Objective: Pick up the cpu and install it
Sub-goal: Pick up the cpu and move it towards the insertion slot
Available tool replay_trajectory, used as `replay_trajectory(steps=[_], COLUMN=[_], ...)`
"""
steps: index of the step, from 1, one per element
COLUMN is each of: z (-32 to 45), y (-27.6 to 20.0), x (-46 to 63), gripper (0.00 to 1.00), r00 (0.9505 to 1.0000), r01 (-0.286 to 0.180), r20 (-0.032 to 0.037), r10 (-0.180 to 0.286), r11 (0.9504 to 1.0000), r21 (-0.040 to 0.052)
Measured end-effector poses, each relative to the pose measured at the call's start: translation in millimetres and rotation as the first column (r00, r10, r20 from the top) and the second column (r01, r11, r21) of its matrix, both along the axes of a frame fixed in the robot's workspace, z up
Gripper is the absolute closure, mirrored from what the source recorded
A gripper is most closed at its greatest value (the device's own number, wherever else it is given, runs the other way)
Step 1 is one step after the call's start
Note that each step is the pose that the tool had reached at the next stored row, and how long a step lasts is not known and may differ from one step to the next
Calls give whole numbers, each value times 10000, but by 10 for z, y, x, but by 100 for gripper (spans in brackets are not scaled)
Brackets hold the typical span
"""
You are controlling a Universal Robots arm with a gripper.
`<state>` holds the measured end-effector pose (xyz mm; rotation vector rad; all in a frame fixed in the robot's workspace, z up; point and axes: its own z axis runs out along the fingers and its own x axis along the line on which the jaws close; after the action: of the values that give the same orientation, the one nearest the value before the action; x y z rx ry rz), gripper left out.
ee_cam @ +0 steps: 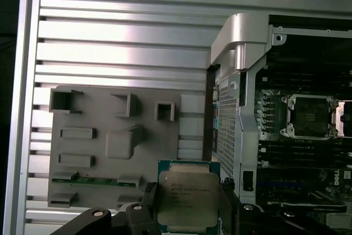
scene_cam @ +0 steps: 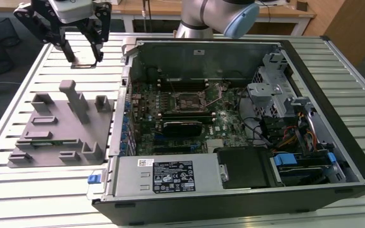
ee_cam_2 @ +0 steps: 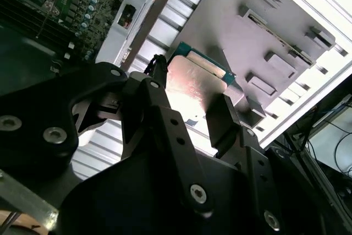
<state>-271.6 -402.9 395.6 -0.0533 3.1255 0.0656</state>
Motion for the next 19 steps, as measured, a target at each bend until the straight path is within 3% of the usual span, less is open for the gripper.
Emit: replay_trajectory(steps=[19], z=[0], y=[0], x=[211], gripper=[47], r00=[10000], r01=[0], r20=[1], r10=[0], r11=[10000], r21=[0])
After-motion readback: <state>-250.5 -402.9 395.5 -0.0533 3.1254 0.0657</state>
